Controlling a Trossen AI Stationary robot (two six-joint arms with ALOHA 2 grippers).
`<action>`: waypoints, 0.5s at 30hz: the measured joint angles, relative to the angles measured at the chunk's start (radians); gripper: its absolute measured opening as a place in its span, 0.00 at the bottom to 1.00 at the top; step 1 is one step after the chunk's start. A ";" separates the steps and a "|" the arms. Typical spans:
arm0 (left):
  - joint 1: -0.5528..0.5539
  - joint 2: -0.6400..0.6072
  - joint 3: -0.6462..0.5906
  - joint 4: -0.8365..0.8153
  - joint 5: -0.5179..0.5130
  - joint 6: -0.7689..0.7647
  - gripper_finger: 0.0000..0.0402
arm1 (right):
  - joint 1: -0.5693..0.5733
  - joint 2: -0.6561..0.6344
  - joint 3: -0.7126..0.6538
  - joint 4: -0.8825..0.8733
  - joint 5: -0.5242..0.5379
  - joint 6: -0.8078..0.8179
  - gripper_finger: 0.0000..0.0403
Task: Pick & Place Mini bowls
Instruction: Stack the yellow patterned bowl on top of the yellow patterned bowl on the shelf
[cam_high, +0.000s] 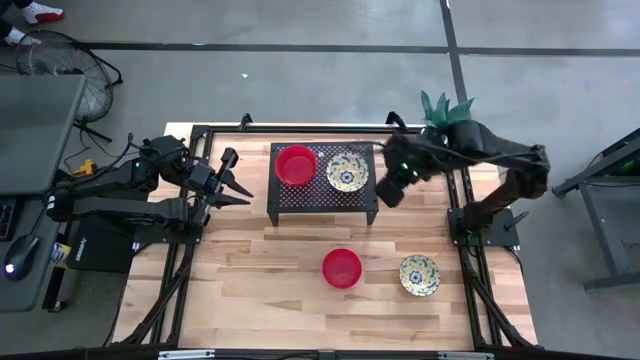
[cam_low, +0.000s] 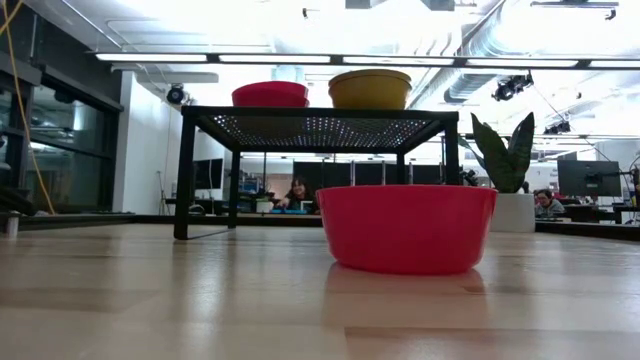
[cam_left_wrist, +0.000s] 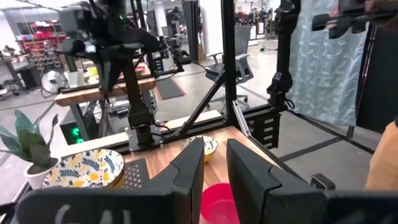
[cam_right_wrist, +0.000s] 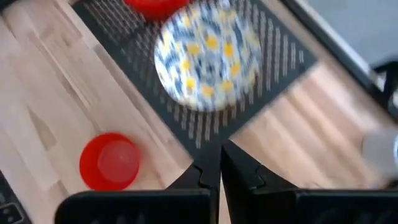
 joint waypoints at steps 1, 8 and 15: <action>0.000 0.000 0.000 0.000 0.004 0.004 0.16 | 0.015 -0.024 -0.044 0.001 -0.001 0.038 0.00; 0.000 0.000 0.000 -0.002 0.015 0.032 0.16 | 0.137 -0.191 -0.351 0.026 -0.008 0.341 0.00; 0.000 0.000 0.000 -0.033 0.015 0.045 0.16 | 0.261 -0.307 -0.597 0.064 -0.112 0.561 0.00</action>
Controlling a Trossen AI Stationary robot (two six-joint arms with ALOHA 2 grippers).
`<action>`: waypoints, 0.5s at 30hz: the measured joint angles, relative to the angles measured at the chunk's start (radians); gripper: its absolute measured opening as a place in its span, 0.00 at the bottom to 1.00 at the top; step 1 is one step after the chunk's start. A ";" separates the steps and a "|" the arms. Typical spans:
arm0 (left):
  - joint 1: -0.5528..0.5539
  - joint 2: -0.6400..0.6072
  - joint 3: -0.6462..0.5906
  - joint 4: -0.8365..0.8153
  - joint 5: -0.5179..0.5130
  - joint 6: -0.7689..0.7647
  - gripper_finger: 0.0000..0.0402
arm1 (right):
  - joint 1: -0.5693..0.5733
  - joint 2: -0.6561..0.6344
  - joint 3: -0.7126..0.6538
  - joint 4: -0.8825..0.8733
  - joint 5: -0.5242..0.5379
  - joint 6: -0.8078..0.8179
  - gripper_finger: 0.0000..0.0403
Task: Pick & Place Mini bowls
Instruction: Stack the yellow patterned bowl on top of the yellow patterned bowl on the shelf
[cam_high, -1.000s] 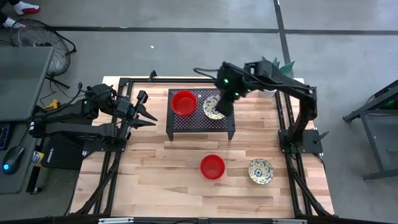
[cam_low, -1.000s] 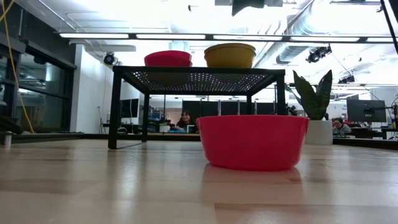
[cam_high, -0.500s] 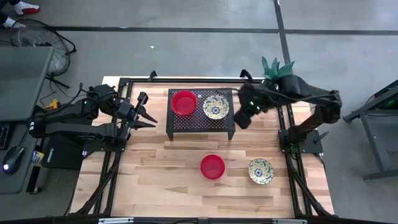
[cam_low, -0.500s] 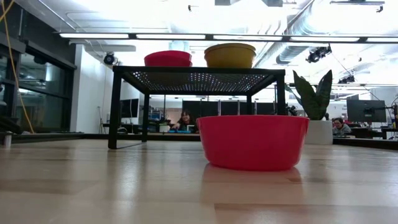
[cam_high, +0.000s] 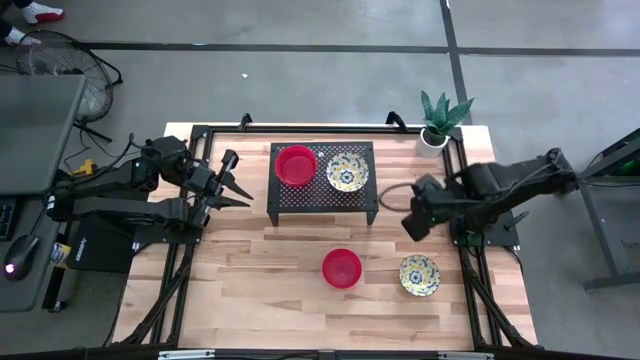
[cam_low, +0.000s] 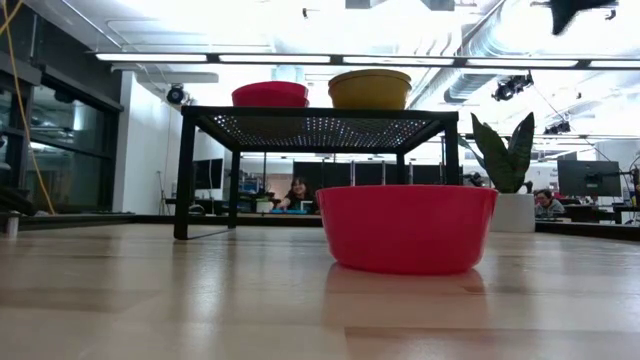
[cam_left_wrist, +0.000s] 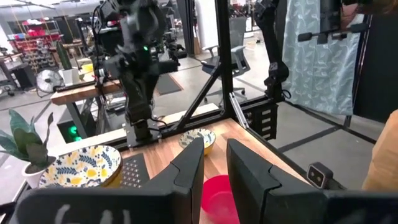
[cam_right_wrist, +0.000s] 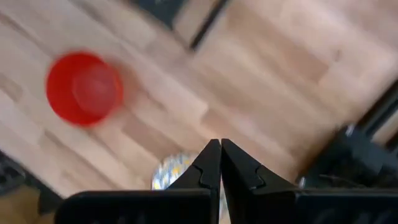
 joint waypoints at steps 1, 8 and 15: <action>0.000 0.000 0.000 -0.001 0.001 0.002 0.16 | 0.015 -0.009 -0.030 0.007 -0.025 0.017 0.00; 0.000 0.000 0.000 -0.016 0.007 0.014 0.16 | 0.101 -0.032 -0.214 0.095 -0.171 0.085 0.00; 0.000 0.000 0.000 -0.016 0.028 0.014 0.16 | 0.166 -0.032 -0.372 0.299 -0.223 0.176 0.00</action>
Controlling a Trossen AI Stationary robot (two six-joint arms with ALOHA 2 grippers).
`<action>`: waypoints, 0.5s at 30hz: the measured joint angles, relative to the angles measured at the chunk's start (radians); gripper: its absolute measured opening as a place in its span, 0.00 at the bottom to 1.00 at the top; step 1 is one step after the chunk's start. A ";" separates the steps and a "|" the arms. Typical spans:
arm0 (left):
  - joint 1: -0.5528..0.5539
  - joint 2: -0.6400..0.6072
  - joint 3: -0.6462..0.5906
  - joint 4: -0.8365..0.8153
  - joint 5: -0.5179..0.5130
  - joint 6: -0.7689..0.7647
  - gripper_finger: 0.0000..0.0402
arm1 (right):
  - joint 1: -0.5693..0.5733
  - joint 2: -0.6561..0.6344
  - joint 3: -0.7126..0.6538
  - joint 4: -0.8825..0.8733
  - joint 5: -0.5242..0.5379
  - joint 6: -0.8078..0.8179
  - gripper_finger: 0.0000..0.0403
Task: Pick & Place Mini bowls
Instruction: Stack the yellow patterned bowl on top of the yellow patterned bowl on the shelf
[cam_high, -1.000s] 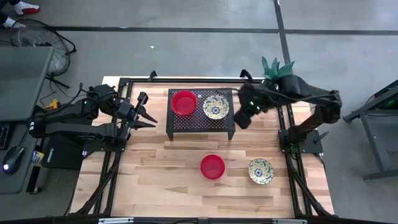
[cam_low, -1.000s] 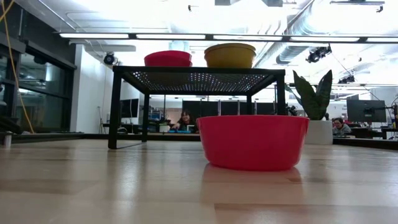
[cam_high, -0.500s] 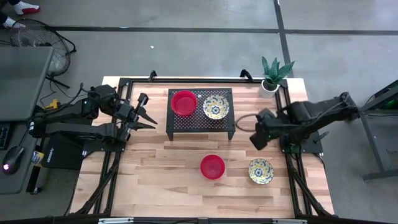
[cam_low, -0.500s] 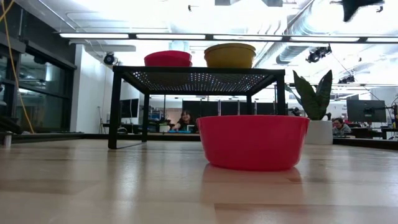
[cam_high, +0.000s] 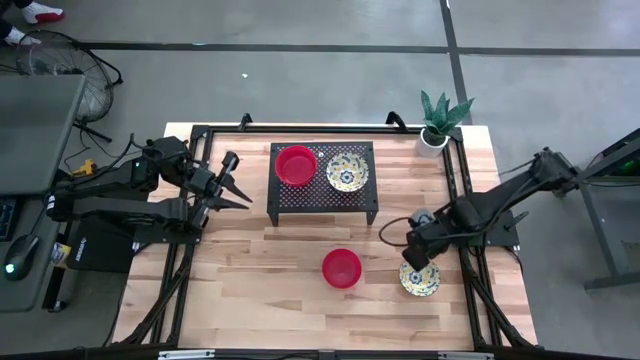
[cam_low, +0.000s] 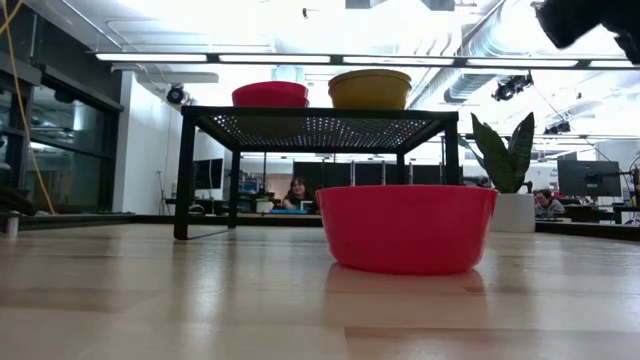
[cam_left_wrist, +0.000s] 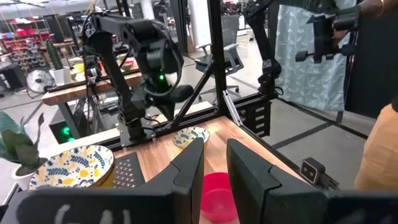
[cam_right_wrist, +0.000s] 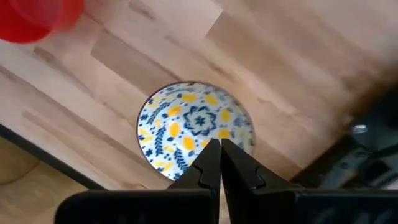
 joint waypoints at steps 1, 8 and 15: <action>0.000 0.000 0.000 -0.001 0.003 0.000 0.16 | 0.006 0.000 -0.022 0.029 -0.007 0.006 0.00; 0.000 0.000 0.000 -0.003 0.004 0.000 0.16 | 0.023 0.000 -0.143 0.147 -0.070 -0.008 0.08; 0.000 0.000 0.000 -0.003 0.004 0.000 0.16 | 0.022 0.000 -0.178 0.156 -0.047 -0.156 0.27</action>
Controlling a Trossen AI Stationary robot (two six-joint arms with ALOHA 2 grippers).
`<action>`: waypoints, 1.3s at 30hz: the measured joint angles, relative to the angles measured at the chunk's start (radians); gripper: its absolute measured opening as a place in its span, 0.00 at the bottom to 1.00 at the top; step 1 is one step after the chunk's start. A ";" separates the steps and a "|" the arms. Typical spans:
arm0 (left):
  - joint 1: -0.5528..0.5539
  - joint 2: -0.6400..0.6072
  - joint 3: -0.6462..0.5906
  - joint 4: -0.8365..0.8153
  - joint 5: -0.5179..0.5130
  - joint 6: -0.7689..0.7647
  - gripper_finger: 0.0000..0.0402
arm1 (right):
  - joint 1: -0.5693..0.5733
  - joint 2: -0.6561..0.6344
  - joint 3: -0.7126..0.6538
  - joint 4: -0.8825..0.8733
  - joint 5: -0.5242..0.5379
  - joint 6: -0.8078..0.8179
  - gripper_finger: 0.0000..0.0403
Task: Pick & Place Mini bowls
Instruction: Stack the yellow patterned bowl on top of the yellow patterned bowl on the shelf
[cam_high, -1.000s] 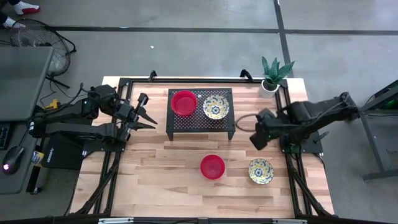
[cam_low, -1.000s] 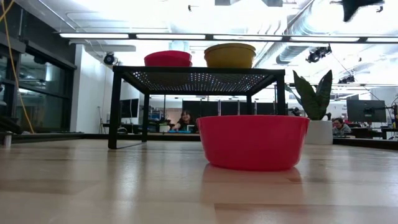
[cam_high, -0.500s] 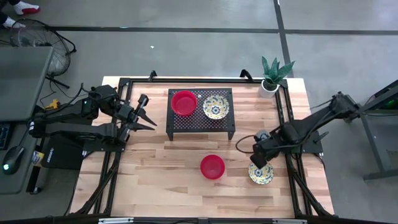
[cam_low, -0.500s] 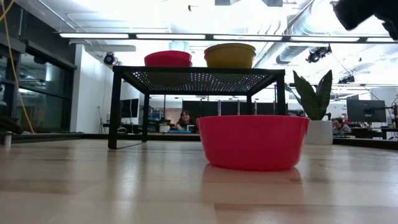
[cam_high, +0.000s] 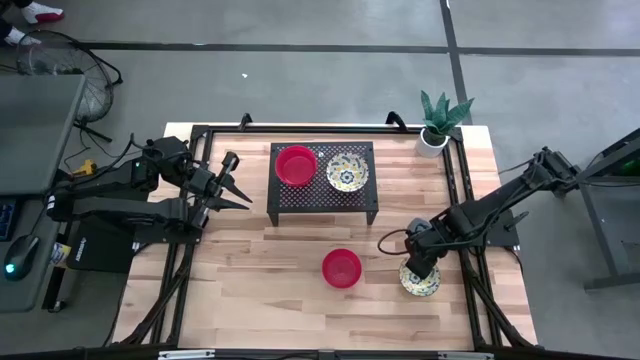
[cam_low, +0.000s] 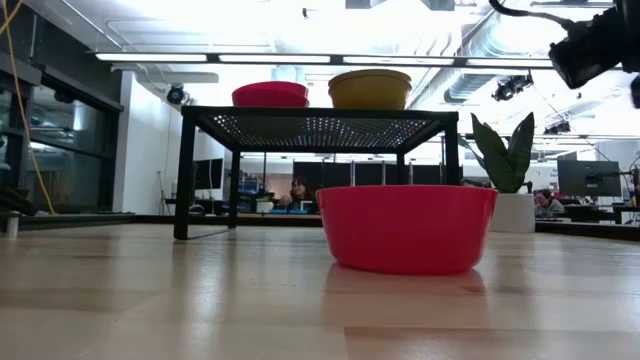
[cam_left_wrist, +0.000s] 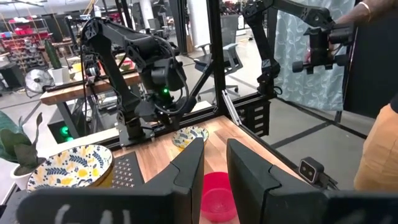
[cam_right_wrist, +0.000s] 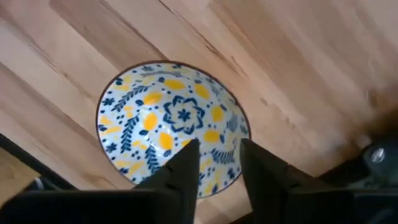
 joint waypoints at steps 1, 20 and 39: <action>0.000 0.000 0.000 0.000 0.000 0.000 0.16 | 0.000 0.000 -0.001 0.000 0.012 -0.024 0.30; 0.000 0.000 0.000 0.000 0.000 -0.001 0.16 | 0.000 0.001 -0.166 0.197 0.078 -0.375 0.36; 0.000 0.000 0.000 -0.009 0.000 -0.001 0.16 | -0.002 0.001 -0.189 0.211 0.057 -0.416 0.17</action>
